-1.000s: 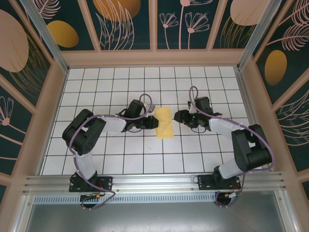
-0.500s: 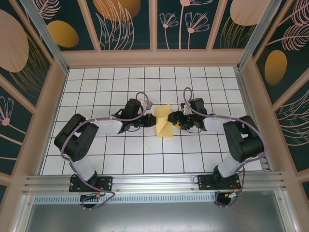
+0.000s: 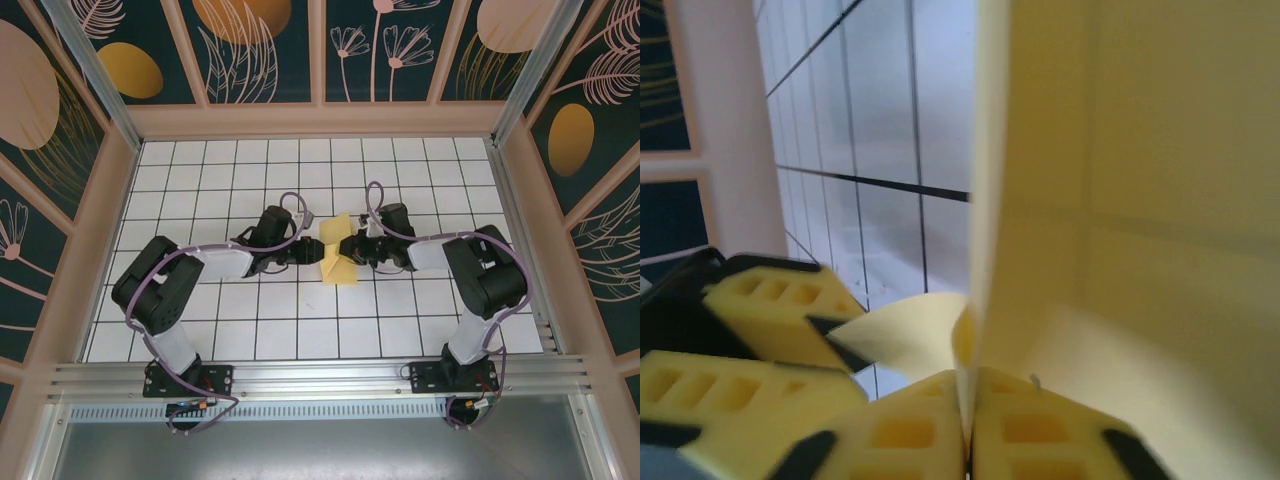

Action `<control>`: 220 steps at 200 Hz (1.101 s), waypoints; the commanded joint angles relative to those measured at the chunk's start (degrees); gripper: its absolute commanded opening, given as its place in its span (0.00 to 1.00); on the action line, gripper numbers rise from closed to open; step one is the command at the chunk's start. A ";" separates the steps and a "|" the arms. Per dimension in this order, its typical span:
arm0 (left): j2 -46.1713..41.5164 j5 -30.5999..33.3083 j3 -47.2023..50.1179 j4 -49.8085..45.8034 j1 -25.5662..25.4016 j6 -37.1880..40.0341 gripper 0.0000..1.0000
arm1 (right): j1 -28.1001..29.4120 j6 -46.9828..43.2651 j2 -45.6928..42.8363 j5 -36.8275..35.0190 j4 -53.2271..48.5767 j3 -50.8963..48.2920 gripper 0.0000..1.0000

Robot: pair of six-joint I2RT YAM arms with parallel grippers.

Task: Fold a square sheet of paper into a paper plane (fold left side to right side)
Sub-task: Turn over the paper at the center of the table.

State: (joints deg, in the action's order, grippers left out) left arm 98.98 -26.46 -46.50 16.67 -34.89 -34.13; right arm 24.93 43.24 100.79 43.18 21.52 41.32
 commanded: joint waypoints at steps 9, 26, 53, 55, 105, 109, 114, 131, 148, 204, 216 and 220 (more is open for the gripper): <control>-10.09 3.53 1.67 -1.00 2.31 -0.24 0.61 | -2.57 -2.44 -5.38 1.35 2.27 0.26 0.00; -17.18 6.76 3.08 -1.14 3.08 -1.68 0.95 | -5.42 -3.64 -8.97 3.36 3.56 -0.34 0.00; -25.23 8.64 3.21 -1.41 3.34 -4.77 0.98 | -8.42 -2.43 -15.57 7.95 8.71 -0.25 0.00; -25.61 8.49 3.23 -1.27 3.30 -5.00 0.99 | -8.47 -2.17 -16.05 8.30 9.18 -0.14 0.00; -27.92 -2.36 4.12 11.11 3.27 -14.54 0.99 | -7.61 5.92 -24.46 12.67 18.86 4.61 0.00; -27.72 -3.45 4.14 12.61 3.29 -15.20 0.98 | -7.26 5.97 -24.77 12.88 18.84 5.21 0.00; -27.28 -4.62 4.00 14.15 3.27 -16.25 0.99 | -6.85 5.99 -25.05 13.02 18.75 5.87 0.00; -25.99 -8.22 3.87 19.33 3.30 -19.15 0.96 | -4.75 5.66 -25.56 13.72 18.17 8.44 0.00; -24.45 -11.73 3.92 25.65 3.19 -22.56 0.92 | -2.73 4.97 -25.23 13.43 16.74 10.77 0.00; -24.16 -14.40 4.57 31.71 3.18 -26.02 0.55 | -0.14 5.92 -23.40 13.64 17.73 12.43 0.00; -24.28 -14.18 4.68 31.89 3.17 -26.29 0.43 | -0.14 6.11 -23.52 13.51 17.81 12.37 0.00; -24.40 -14.11 4.81 31.87 3.23 -26.38 0.40 | -0.14 6.15 -23.50 13.47 17.86 12.38 0.00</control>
State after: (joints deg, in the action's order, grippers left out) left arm 75.13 -38.83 -42.41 43.75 -31.59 -58.72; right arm 24.38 48.64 77.03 55.44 36.21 52.12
